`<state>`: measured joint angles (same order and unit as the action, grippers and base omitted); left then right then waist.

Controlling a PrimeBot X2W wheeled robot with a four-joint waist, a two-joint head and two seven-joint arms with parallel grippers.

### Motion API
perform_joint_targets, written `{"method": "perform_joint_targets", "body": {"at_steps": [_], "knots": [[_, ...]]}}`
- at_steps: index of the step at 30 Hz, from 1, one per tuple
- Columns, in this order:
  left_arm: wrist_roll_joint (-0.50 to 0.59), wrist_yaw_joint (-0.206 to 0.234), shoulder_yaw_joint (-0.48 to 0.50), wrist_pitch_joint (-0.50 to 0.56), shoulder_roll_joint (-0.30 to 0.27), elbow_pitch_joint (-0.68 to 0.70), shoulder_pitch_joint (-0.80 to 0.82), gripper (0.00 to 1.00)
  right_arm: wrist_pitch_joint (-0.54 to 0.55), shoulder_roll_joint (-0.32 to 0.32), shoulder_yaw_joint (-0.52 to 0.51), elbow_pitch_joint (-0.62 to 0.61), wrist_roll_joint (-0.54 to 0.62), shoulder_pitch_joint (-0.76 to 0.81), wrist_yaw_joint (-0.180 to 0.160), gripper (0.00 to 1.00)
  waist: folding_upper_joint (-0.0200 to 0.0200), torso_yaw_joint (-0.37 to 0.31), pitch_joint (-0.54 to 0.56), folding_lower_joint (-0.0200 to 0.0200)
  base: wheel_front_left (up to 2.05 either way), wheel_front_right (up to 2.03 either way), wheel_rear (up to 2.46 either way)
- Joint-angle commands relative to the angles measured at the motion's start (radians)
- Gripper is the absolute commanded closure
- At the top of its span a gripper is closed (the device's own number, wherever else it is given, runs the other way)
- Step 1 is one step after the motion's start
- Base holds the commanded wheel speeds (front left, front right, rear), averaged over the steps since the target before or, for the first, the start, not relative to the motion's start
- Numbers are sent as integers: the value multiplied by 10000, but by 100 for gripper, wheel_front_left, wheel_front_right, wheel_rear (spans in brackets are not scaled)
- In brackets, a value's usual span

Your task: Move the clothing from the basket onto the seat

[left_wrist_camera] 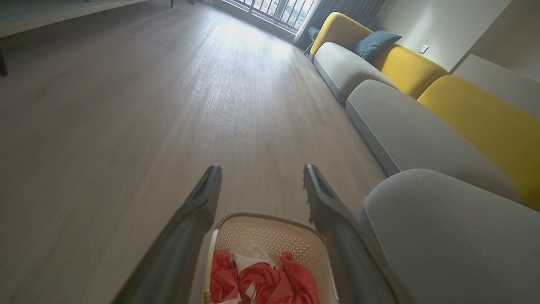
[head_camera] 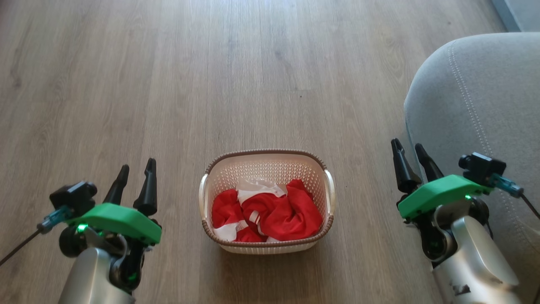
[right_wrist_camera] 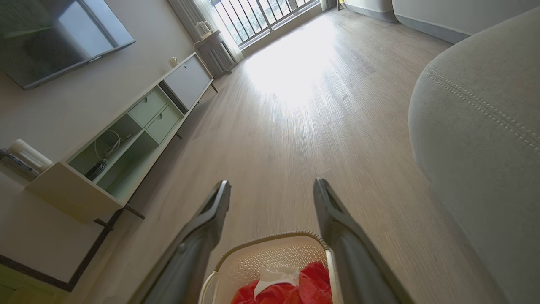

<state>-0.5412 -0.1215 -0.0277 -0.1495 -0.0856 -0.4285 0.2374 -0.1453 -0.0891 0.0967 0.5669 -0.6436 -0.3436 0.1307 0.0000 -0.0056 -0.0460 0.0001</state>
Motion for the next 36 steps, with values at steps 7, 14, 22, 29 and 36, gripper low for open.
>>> {"method": "perform_joint_targets", "body": {"at_steps": [7, 14, 22, 29, 36], "knots": [[949, -66, 225, -300, -325, 227, 883, 0, -336, -118, 291, -139, 915, -831, 0, 0, 0, -7, -62, -1, 0, 0, 0], [1790, -73, 256, -505, -338, 142, 1078, 0, -542, -127, 418, -56, 1721, -1085, 0, 0, 0, -3, -78, -1, 0, 0, 0], [2748, -80, 274, -739, -373, 40, 1348, 0, -779, -170, 528, 43, 2644, -1377, 0, 0, 0, 5, -120, -1, 0, 0, 0], [3569, -87, 252, -944, -424, -32, 1586, 0, -985, -169, 590, 153, 3470, -1638, 0, 0, 0, -4, -165, -1, 0, 0, 0], [4273, -92, 235, -1123, -484, -92, 1806, 0, -1165, -160, 636, 241, 4210, -1867, 0, 0, 0, -9, -226, -1, 0, 0, 0]]}}
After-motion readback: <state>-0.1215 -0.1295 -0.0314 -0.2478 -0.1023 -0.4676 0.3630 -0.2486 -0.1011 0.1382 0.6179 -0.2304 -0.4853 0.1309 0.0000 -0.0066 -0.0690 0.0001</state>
